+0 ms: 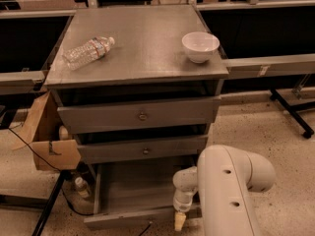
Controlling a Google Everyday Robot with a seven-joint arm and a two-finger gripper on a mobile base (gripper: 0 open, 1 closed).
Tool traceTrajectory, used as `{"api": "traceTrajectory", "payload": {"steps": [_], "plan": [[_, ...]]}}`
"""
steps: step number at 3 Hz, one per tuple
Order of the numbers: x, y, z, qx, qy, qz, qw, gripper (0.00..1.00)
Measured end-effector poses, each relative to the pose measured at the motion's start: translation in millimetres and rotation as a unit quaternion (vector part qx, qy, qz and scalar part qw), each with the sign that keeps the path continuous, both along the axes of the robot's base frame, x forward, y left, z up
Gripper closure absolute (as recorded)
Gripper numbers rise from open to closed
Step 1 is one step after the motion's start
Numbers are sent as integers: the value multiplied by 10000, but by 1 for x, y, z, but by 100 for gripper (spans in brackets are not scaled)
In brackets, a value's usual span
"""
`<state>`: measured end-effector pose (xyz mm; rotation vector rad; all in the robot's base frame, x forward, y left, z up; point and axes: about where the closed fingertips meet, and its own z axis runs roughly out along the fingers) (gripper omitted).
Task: Open bottom drawer
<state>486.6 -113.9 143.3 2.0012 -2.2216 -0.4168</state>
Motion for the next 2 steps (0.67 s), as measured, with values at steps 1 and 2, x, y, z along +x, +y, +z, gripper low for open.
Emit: {"api": "traceTrajectory", "payload": {"steps": [1, 2], "plan": [[0, 0, 0, 0, 1, 0, 10000, 0], [0, 0, 0, 0, 1, 0, 10000, 0]]}}
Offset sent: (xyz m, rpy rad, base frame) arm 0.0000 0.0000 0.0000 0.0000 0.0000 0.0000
